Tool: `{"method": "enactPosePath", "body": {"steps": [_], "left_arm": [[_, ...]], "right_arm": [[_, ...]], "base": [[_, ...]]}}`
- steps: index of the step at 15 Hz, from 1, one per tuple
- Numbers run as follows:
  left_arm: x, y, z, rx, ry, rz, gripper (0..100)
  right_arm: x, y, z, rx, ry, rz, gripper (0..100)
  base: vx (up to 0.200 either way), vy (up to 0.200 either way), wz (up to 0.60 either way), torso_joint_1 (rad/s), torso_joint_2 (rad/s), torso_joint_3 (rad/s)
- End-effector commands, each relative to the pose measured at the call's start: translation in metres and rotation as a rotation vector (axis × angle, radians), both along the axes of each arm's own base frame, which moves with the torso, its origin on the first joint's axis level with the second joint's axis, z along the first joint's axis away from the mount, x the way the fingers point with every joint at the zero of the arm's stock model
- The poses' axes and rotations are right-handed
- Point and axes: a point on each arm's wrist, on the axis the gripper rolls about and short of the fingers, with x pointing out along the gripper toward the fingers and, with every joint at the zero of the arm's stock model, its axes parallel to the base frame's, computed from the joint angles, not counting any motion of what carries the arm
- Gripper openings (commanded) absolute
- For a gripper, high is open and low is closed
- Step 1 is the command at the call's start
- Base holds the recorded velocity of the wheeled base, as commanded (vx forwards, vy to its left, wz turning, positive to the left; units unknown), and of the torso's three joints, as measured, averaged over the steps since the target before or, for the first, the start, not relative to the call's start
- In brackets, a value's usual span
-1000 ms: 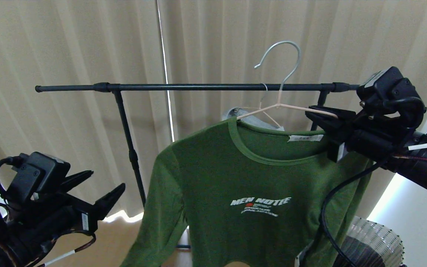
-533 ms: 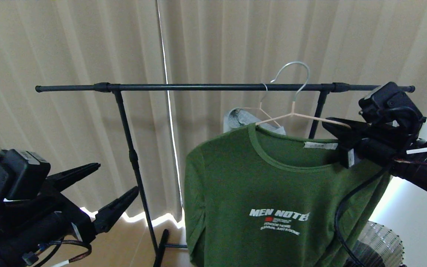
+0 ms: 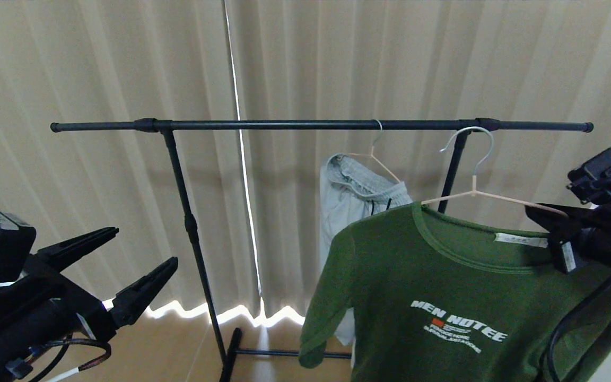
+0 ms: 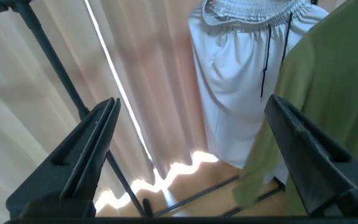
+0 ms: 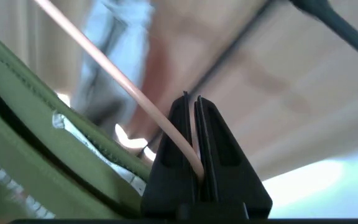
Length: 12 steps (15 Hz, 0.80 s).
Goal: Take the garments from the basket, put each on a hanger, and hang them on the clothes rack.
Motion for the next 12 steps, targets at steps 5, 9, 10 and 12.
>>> {"method": "enactPosePath", "body": {"steps": [5, 9, 10, 12], "left_arm": [[-0.002, 0.001, -0.002, 0.008, 0.003, -0.002, 100], [-0.003, 0.000, -0.003, 0.004, 0.010, -0.003, 100], [-0.003, 0.001, -0.005, 0.006, 0.013, -0.003, 100], [-0.003, 0.001, -0.005, 0.007, 0.016, -0.003, 100]], "right_arm": [[-0.017, -0.029, 0.001, -0.010, 0.052, -0.161, 0], [-0.018, -0.031, 0.001, -0.017, 0.052, -0.194, 0], [-0.018, -0.035, 0.002, -0.021, 0.050, -0.225, 0], [-0.018, -0.038, 0.000, -0.022, 0.058, -0.246, 0]], "base": [[0.000, 0.000, 0.00, 0.000, 0.00, 0.000], [0.000, 0.000, 0.00, 0.000, 0.00, 0.000], [0.000, 0.000, 0.00, 0.000, 0.00, 0.000], [0.000, 0.000, 0.00, 0.000, 0.00, 0.000]]}}
